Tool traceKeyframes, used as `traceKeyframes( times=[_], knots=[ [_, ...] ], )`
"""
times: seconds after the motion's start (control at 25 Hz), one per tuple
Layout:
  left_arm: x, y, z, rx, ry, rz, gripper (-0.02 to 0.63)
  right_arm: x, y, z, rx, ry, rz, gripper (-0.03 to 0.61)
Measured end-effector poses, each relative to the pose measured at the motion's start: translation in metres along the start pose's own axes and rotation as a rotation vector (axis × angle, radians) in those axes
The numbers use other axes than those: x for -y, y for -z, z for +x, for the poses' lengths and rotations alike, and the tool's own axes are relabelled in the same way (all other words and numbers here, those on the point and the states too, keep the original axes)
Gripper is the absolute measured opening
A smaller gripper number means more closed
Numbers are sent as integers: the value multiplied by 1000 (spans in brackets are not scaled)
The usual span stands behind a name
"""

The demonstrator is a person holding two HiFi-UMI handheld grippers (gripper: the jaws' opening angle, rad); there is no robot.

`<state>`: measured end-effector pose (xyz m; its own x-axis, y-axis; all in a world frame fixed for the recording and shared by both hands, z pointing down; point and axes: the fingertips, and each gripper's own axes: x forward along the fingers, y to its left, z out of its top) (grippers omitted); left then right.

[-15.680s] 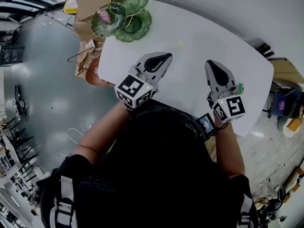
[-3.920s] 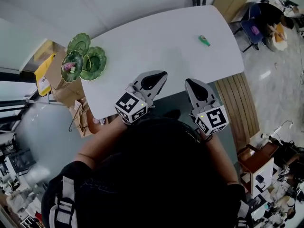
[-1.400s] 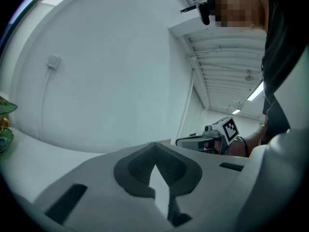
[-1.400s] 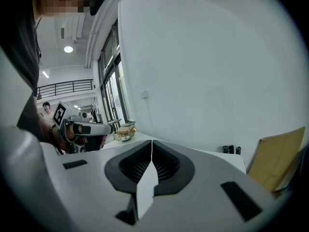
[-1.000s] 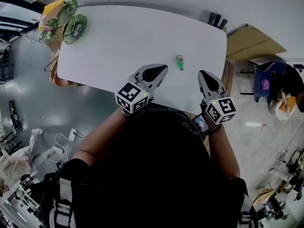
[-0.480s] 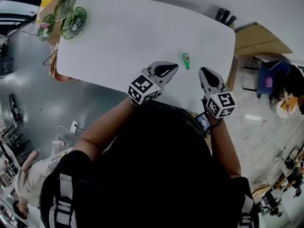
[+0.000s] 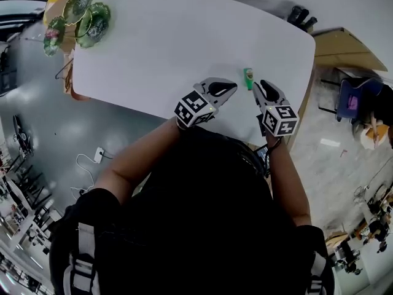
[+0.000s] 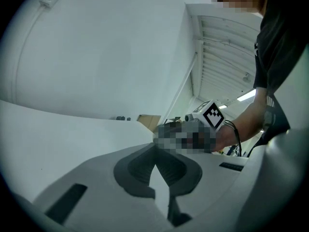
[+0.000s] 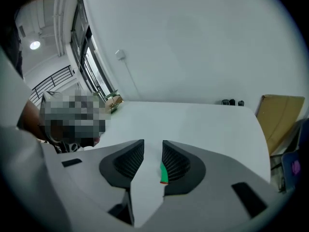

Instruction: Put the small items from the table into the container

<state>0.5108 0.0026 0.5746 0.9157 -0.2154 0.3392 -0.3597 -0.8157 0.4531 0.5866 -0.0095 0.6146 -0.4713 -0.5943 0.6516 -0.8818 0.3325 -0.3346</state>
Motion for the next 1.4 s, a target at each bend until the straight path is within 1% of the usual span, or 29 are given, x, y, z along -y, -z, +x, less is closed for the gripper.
traceKeyframes(
  times=[0.12,0.32,0.48,0.6,0.72,0.84,0.96,1.04,1.16,1.24,1.4],
  knots=[
    [-7,7,8,-32,15,0,5,13,21,22,-67,12,21,123],
    [-22,10,14,-58,27,-8,5,28,44,51,-155,52,7,138],
    [-32,11,11,-53,15,-21,5,39,61,68,-227,97,-7,144],
    [-36,12,7,-48,8,-32,5,43,73,78,-274,112,-11,149],
    [-39,16,0,-53,2,-39,5,42,80,86,-302,116,-10,149],
    [-41,16,-4,-55,1,-40,5,39,79,89,-309,115,-28,149],
    [-42,16,-7,-53,-9,-42,5,35,75,86,-299,109,-34,150],
    [-41,15,-9,-49,-13,-35,5,31,64,81,-271,102,-39,150],
    [-35,12,-11,-46,-16,-20,5,23,45,66,-217,86,-43,150],
    [-25,7,-12,-30,-15,-9,5,14,32,51,-177,69,-46,150],
    [-6,-14,-18,12,-15,15,5,-5,-9,15,-67,46,-72,150]
  ],
)
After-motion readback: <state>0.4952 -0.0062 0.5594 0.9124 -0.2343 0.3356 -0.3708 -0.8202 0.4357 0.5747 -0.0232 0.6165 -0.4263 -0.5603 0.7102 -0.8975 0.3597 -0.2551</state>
